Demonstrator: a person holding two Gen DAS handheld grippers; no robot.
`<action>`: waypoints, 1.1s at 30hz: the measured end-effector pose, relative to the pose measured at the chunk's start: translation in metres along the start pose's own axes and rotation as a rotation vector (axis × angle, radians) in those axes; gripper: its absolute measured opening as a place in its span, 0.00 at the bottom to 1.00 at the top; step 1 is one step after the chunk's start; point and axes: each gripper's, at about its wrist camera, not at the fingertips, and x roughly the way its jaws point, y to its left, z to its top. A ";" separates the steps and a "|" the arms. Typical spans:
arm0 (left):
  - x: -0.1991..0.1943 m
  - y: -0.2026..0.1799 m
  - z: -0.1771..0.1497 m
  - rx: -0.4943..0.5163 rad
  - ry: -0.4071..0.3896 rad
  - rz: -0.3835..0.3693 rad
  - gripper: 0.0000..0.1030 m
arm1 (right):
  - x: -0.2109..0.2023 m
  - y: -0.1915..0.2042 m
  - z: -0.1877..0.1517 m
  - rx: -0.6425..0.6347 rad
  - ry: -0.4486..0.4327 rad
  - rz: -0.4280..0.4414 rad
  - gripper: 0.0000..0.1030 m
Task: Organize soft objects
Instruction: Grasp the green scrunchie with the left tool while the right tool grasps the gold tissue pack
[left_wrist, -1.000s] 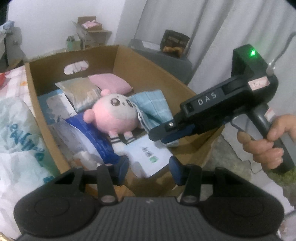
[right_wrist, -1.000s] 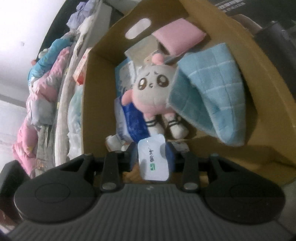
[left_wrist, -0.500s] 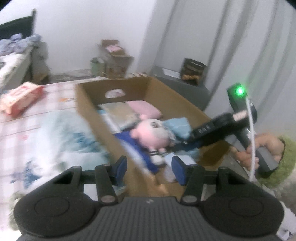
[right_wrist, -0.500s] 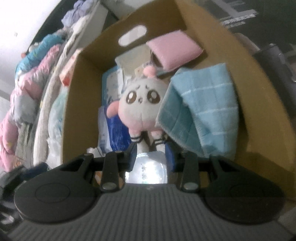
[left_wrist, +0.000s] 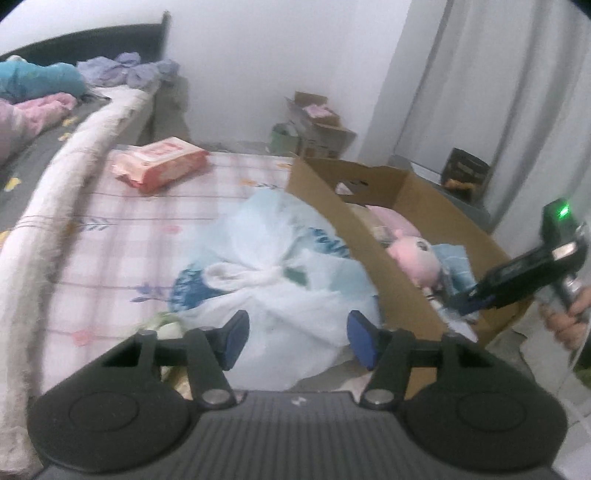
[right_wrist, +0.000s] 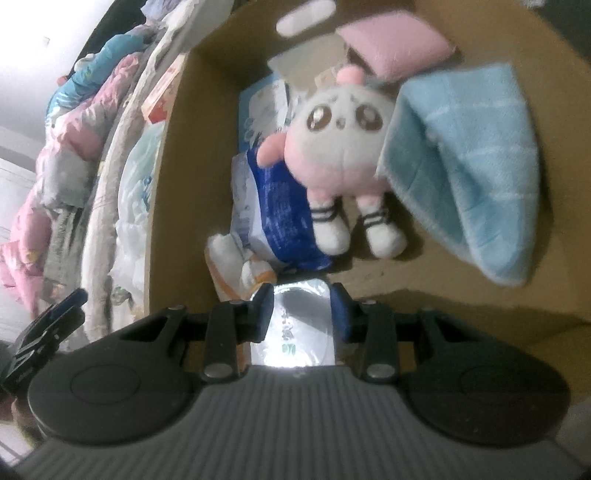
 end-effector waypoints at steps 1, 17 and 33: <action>-0.004 0.004 -0.003 0.001 -0.005 0.012 0.62 | -0.007 0.003 0.000 -0.004 -0.024 -0.010 0.42; -0.003 0.045 -0.038 0.067 -0.044 0.201 0.64 | -0.017 0.158 0.005 -0.306 -0.097 0.114 0.64; 0.041 0.114 -0.037 -0.090 0.067 0.184 0.17 | 0.078 0.245 -0.044 -0.388 0.030 0.210 0.64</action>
